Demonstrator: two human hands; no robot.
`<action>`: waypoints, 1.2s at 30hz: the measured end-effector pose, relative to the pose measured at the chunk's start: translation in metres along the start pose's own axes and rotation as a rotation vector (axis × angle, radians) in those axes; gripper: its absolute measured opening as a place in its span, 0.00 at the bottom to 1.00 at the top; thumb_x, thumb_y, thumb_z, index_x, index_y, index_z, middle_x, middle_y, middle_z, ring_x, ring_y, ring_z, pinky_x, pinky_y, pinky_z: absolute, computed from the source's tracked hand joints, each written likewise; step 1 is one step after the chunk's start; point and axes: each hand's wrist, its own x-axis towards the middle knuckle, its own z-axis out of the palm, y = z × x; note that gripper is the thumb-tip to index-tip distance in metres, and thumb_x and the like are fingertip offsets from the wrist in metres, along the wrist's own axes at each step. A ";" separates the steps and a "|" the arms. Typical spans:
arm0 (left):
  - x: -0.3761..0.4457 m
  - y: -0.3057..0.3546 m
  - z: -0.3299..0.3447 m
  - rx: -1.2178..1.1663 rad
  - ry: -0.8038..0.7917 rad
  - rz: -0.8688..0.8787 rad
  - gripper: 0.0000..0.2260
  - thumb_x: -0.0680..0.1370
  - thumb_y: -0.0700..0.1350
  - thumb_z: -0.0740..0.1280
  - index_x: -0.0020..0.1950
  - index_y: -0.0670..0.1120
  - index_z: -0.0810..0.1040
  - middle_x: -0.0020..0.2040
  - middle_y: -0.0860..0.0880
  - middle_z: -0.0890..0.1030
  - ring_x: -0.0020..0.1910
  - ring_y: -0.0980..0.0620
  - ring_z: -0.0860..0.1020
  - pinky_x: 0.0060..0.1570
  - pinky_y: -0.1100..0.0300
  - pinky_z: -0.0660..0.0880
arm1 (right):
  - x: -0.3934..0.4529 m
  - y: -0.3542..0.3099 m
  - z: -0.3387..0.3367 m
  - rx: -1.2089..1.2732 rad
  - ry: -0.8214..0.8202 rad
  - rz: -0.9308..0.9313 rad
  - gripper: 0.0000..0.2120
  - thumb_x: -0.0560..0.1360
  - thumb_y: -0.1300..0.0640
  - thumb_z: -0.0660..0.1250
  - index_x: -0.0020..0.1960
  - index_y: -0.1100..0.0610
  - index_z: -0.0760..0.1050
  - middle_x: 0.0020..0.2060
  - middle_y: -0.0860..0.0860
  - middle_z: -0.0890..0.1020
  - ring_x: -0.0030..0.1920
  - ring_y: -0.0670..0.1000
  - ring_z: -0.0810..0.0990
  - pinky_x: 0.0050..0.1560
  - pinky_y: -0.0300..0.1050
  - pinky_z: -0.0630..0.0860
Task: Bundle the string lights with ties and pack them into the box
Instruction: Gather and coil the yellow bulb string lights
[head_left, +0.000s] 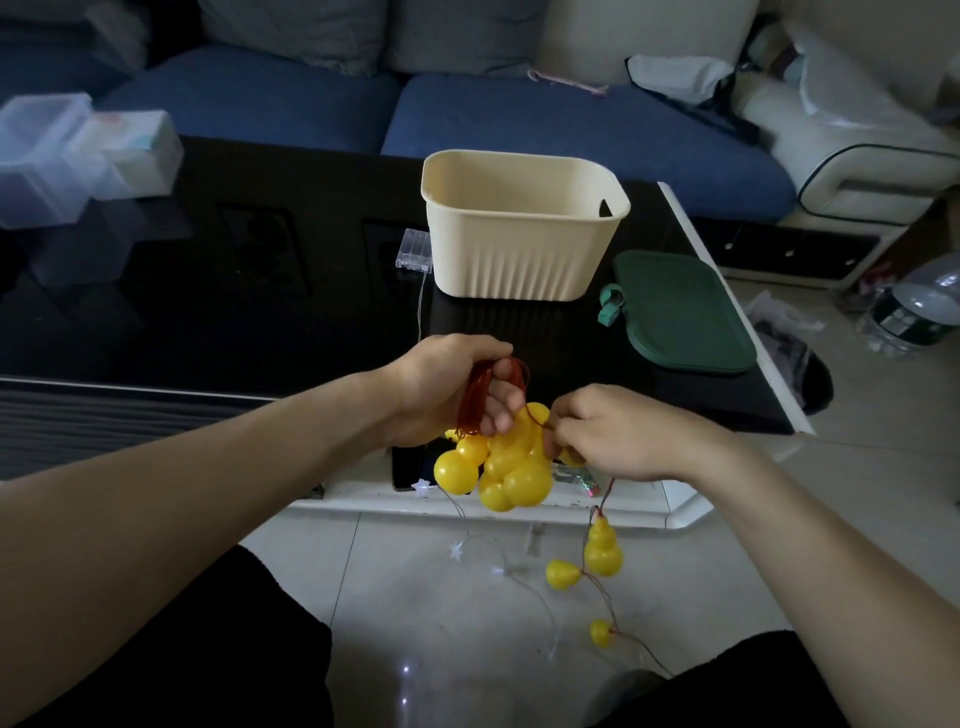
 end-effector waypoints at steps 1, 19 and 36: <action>0.000 -0.001 -0.001 0.012 0.016 0.001 0.16 0.84 0.47 0.55 0.38 0.44 0.69 0.30 0.45 0.77 0.25 0.50 0.73 0.30 0.59 0.69 | -0.001 0.000 0.000 -0.034 0.007 0.008 0.13 0.81 0.57 0.60 0.39 0.51 0.78 0.36 0.48 0.79 0.37 0.47 0.76 0.36 0.42 0.70; 0.004 0.003 0.002 -0.354 0.199 0.108 0.15 0.85 0.48 0.56 0.44 0.41 0.72 0.42 0.39 0.85 0.40 0.44 0.86 0.37 0.58 0.82 | -0.008 -0.009 0.004 0.087 0.300 -0.140 0.13 0.77 0.64 0.66 0.51 0.49 0.86 0.34 0.39 0.79 0.33 0.34 0.77 0.33 0.25 0.69; 0.004 -0.010 0.013 0.089 0.119 0.119 0.13 0.83 0.42 0.61 0.48 0.35 0.79 0.40 0.41 0.80 0.37 0.48 0.78 0.38 0.58 0.78 | 0.002 -0.010 0.015 0.091 0.580 -0.364 0.23 0.68 0.61 0.78 0.29 0.46 0.66 0.31 0.44 0.74 0.32 0.44 0.74 0.33 0.32 0.68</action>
